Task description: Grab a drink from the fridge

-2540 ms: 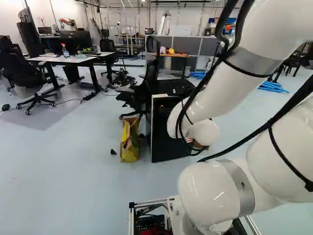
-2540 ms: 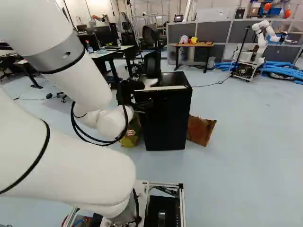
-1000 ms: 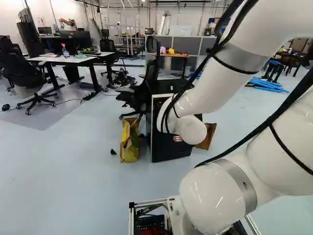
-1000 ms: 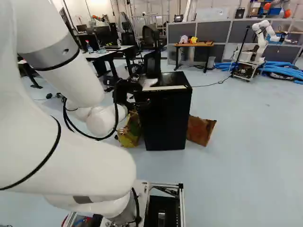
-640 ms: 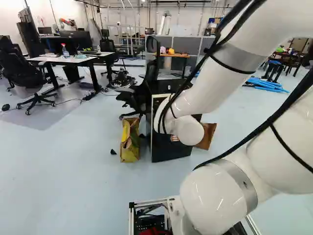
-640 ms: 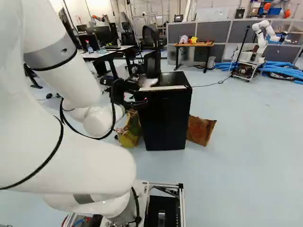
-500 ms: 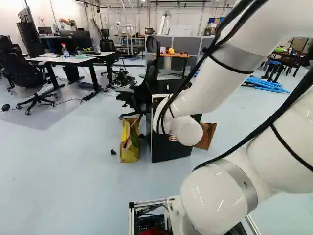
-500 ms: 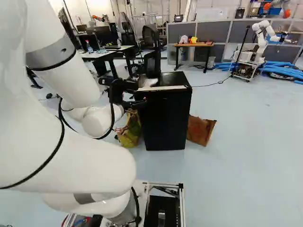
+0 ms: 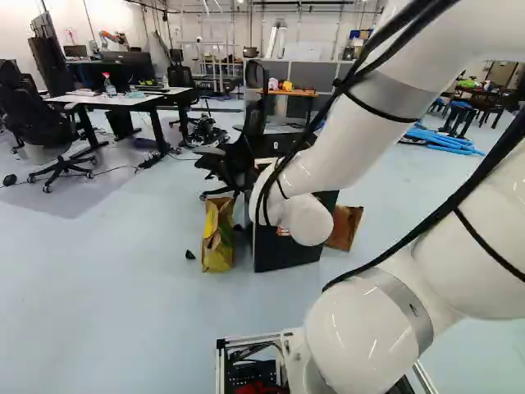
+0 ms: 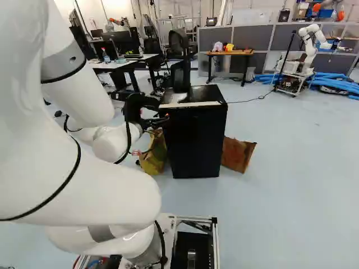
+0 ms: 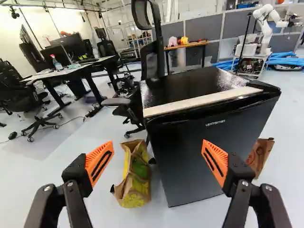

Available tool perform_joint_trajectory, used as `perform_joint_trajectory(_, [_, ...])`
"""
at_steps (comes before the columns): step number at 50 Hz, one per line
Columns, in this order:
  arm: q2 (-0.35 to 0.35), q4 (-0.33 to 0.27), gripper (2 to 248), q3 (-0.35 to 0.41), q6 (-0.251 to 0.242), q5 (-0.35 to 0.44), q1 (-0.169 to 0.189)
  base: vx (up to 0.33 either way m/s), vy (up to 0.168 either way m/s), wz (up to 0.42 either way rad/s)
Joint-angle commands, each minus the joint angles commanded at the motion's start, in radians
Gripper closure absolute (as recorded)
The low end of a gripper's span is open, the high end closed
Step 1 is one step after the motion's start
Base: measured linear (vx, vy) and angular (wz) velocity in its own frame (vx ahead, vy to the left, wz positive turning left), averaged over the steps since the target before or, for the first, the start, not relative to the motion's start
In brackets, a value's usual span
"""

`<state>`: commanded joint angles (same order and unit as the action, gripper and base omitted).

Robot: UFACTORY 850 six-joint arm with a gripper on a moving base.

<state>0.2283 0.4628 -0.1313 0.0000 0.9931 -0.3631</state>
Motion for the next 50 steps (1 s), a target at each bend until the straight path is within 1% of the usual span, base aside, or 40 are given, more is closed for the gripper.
perform_joint_trajectory(19, [-0.024, 0.040, 3, -0.021, 0.000, 0.027, -0.051, 0.000, 0.000, 0.000])
perform_joint_trajectory(50, [-0.070, 0.103, 3, -0.063, 0.000, 0.061, -0.116, 0.000, 0.000, 0.000])
